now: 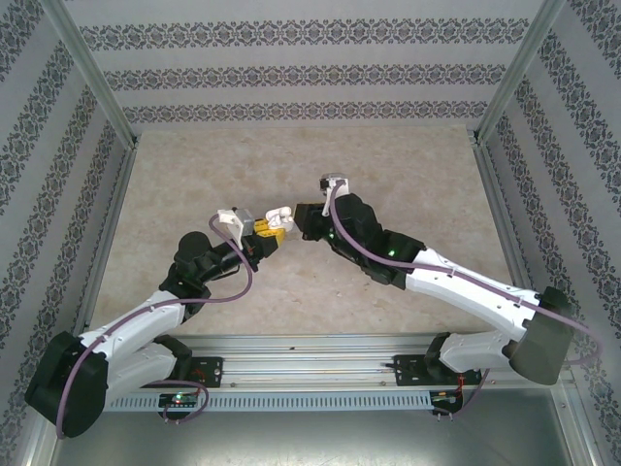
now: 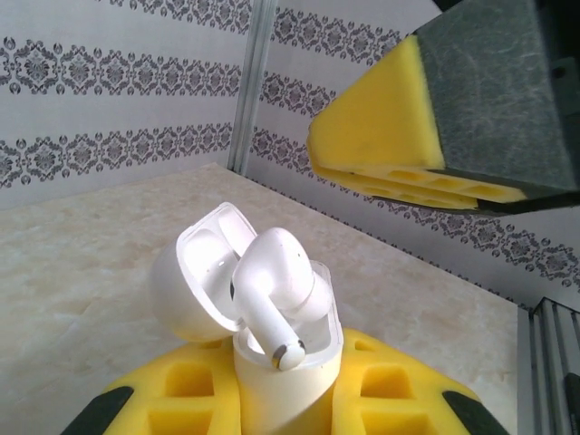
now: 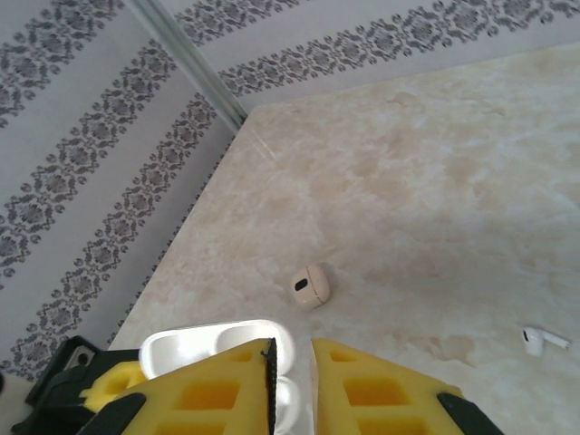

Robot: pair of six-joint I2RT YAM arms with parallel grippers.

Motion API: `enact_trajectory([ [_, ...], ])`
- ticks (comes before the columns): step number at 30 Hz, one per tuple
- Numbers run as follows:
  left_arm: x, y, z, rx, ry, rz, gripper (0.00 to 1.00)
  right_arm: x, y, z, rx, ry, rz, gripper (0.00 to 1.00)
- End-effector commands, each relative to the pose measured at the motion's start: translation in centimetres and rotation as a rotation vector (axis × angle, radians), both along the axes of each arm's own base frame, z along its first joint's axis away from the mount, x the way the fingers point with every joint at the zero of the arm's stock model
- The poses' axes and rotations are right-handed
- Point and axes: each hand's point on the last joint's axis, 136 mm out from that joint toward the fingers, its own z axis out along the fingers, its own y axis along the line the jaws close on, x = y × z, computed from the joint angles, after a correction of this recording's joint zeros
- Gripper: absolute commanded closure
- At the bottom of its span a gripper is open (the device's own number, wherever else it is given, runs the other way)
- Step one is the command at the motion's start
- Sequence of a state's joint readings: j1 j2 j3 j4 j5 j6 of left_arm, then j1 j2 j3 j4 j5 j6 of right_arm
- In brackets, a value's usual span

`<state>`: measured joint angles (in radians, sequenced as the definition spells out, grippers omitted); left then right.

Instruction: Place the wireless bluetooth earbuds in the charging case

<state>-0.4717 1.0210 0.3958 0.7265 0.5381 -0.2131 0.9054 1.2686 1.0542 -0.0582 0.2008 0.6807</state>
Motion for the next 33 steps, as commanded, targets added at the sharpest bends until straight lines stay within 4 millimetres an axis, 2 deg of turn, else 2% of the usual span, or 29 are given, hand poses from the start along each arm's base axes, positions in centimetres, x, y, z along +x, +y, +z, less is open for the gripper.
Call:
enact_trajectory([
  [1, -0.2, -0.2, -1.1, 0.028, 0.002, -0.001, 1.0, -0.4, -0.3, 0.2, 0.061, 0.048, 0.019, 0.79],
  [6, -0.1, -0.2, -1.5, 0.038, 0.0, 0.002, 1.0, -2.0, 2.3, 1.4, 0.055, 0.038, 0.203, 0.66],
  [9, -0.2, -0.4, -1.3, 0.036, -0.004, -0.013, 1.0, -3.2, 3.7, 1.4, 0.006, 0.032, 0.329, 0.65],
  [18, -1.5, -0.9, -0.4, 0.018, -0.019, -0.086, 1.0, -3.8, 2.6, 0.5, -0.077, 0.07, 0.454, 0.65],
  [25, -1.7, -1.1, -0.3, 0.017, -0.014, -0.099, 1.0, -3.9, 3.0, -0.8, -0.143, 0.116, 0.483, 0.65],
  [33, -1.7, -1.3, -0.2, 0.017, -0.01, -0.114, 1.0, -3.7, 4.2, -1.2, -0.17, 0.125, 0.521, 0.64],
])
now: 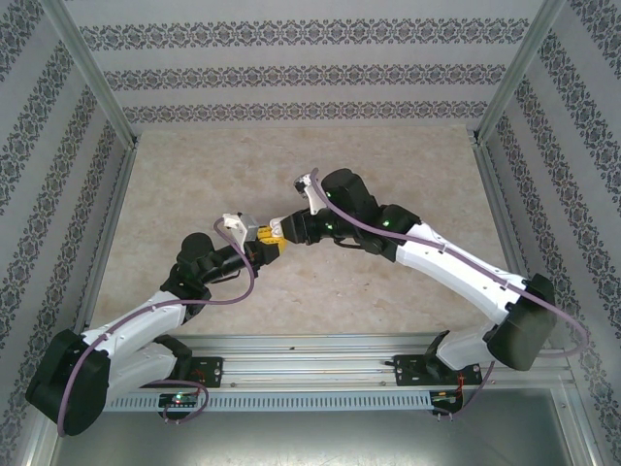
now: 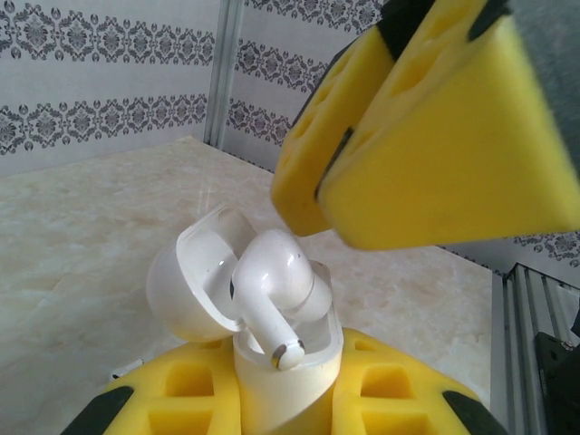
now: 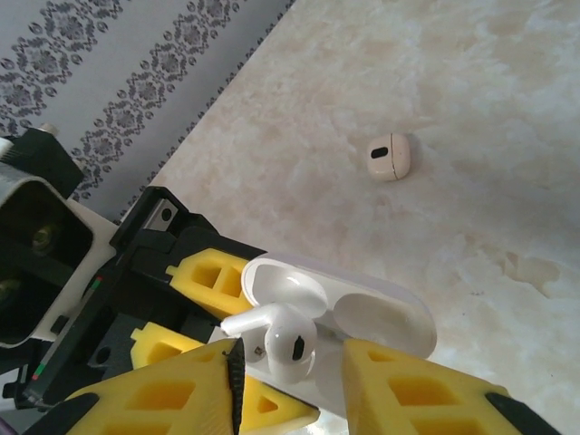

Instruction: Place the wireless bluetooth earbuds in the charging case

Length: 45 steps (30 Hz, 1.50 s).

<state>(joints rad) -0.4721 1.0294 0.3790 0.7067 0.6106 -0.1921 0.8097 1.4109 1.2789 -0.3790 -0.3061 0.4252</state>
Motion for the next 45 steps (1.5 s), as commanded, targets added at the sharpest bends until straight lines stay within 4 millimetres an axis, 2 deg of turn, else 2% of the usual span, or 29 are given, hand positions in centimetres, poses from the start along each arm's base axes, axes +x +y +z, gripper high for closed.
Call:
enact_trajectory([
  [1, -0.7, -0.6, 1.3, -0.015, -0.032, -0.043, 1.0, -0.6, 0.9, 0.7, -0.001, -0.016, 0.053, 0.64],
  [12, -0.7, -0.6, 1.2, -0.01, -0.033, -0.043, 1.0, -0.5, 1.4, 0.1, -0.025, -0.002, 0.072, 0.64],
  [23, -0.7, -0.6, 1.4, -0.009, -0.039, -0.043, 1.0, -0.8, 1.5, -1.4, -0.094, 0.007, 0.079, 0.68],
  [31, -0.8, -0.5, 1.4, -0.006, -0.041, -0.039, 1.0, -0.6, 0.9, -0.6, -0.122, -0.048, 0.083, 0.81],
  [39, -0.8, -0.5, 1.5, -0.004, -0.048, -0.041, 1.0, -0.5, -0.2, 0.7, -0.19, -0.165, 0.072, 0.82],
  [45, -0.8, -0.5, 1.5, -0.007, -0.046, -0.044, 1.0, -0.6, 0.0, 0.9, -0.285, -0.296, 0.068, 0.82],
])
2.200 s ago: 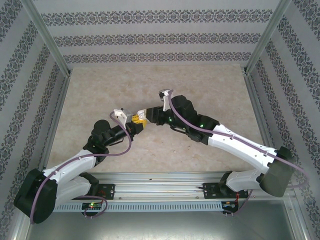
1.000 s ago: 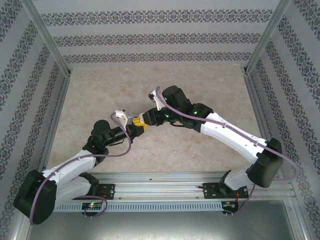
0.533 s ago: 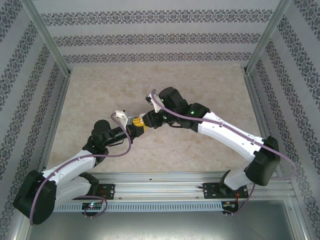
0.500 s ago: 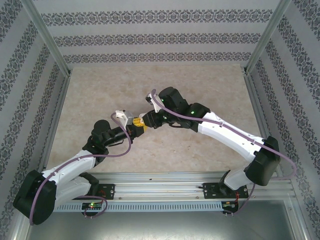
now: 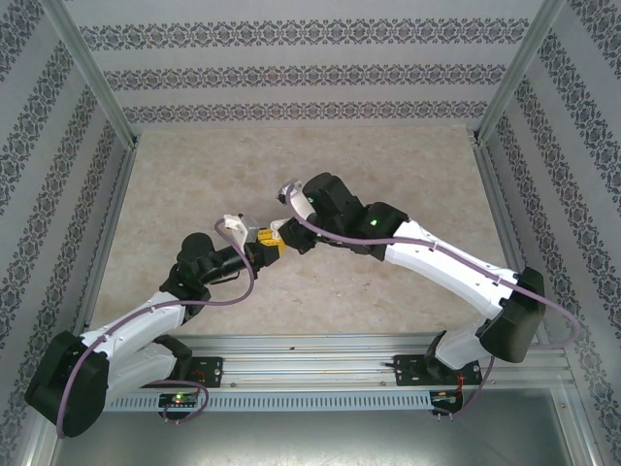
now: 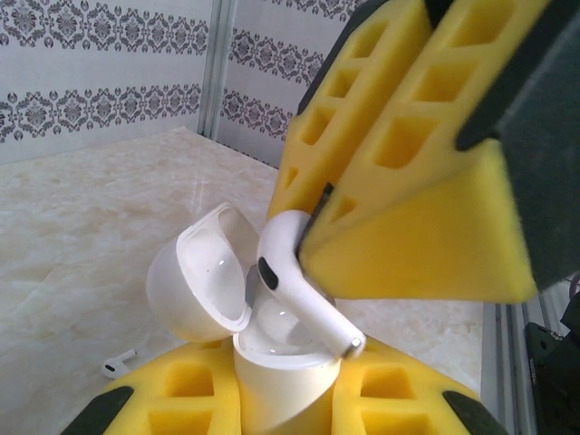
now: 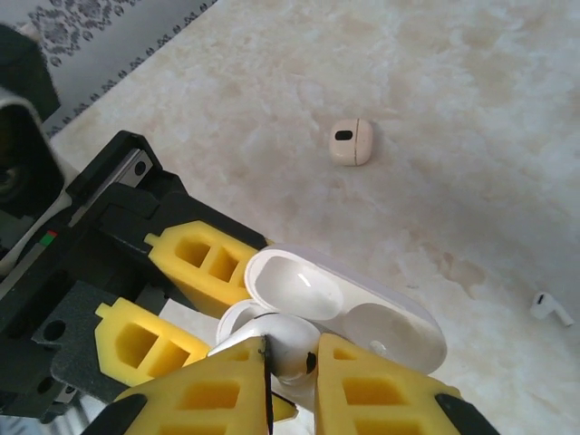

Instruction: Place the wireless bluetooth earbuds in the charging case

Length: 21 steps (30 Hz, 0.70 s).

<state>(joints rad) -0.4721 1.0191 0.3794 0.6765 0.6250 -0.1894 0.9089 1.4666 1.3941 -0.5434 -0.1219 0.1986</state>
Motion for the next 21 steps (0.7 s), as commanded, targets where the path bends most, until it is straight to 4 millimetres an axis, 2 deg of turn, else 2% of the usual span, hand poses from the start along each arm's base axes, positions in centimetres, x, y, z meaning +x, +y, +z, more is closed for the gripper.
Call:
enact_trajectory([
  [1, -0.5, -0.5, 1.8, -0.017, -0.061, -0.03, 1.0, 0.3, -0.6, 1.6, -0.059, -0.137, -0.008, 0.82],
  [8, -0.5, -0.5, 1.9, -0.018, -0.063, -0.029, 1.0, 0.6, -0.4, 1.7, -0.154, -0.261, -0.021, 0.82],
  [15, -0.4, -0.5, 1.8, -0.017, -0.062, -0.028, 1.0, 1.0, -0.4, 2.7, -0.164, -0.346, -0.044, 0.82],
  [21, -0.5, -0.5, 1.9, -0.017, -0.062, -0.029, 1.0, 1.0, -0.1, 2.2, -0.189, -0.363, -0.034, 0.82],
])
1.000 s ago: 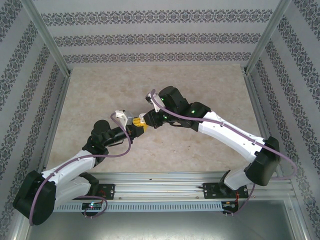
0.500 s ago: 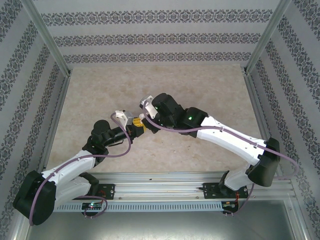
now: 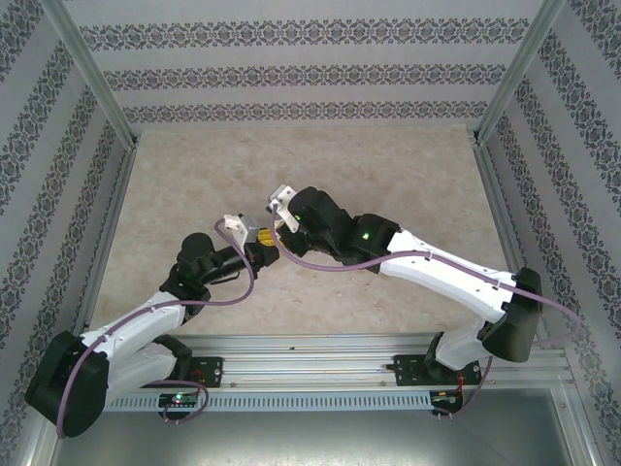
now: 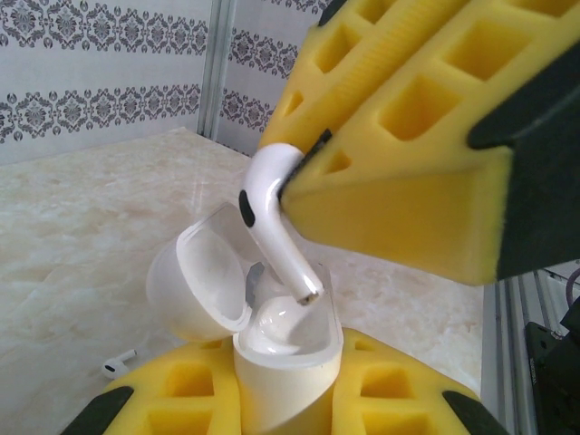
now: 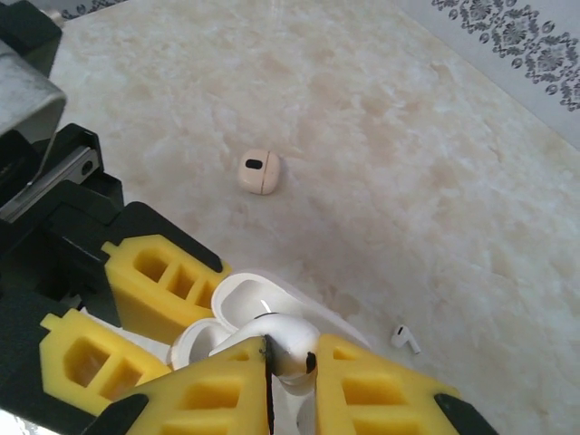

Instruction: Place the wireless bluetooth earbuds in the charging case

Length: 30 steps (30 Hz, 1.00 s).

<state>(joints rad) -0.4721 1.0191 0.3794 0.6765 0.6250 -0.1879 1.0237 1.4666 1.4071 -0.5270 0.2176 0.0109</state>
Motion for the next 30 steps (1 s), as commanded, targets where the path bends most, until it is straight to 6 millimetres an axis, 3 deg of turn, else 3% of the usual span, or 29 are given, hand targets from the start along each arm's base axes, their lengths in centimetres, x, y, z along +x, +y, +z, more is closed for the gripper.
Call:
enact_trajectory([
  [1, -0.4, -0.5, 1.9, -0.018, -0.06, -0.028, 1.0, 0.1, 0.3, 1.0, -0.006, -0.057, 0.003, 0.82],
  [10, -0.4, -0.5, 2.0, -0.022, -0.06, -0.026, 1.0, -0.7, 1.1, -0.1, -0.039, -0.073, 0.028, 0.82],
  [30, -0.4, -0.5, 2.4, -0.042, -0.059, -0.029, 1.0, 0.0, 0.7, -1.5, -0.087, -0.116, -0.005, 0.82],
])
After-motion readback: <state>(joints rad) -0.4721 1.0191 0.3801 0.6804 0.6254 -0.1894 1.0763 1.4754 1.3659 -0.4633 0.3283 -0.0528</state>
